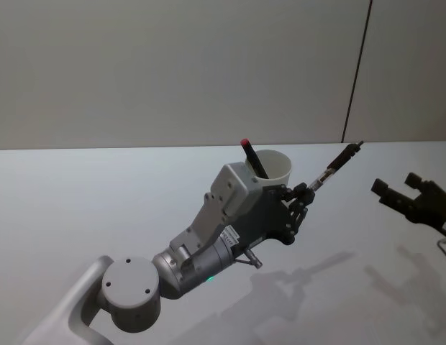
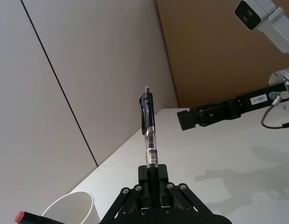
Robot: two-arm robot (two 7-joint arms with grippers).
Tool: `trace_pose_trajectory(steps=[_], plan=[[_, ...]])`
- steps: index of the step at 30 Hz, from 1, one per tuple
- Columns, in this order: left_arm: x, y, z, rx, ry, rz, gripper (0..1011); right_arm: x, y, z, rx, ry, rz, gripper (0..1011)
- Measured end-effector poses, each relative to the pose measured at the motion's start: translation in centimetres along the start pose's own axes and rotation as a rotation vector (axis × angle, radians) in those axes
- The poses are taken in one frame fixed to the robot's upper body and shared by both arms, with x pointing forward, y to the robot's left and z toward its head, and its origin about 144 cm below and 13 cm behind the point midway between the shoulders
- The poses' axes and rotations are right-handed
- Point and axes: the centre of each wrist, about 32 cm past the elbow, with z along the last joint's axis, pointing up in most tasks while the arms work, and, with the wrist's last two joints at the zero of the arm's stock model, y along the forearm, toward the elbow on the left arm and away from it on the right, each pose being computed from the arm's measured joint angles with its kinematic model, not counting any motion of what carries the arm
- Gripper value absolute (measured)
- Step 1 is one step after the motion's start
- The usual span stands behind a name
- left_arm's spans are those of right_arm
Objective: Place the pen into the pen holder.
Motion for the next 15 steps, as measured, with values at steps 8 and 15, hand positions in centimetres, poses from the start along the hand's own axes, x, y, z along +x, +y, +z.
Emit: trace_pose_trajectory(steps=[8,15], plan=[[0.00,0.00,0.00,0.000,0.000,0.000,131,0.12,-0.17,-0.34,-0.026,0.117,0.083,1002],[0.00,0.00,0.00,0.000,0.000,0.000,131,-0.10,-0.12,-0.68,-0.033,0.211,0.141,1001]])
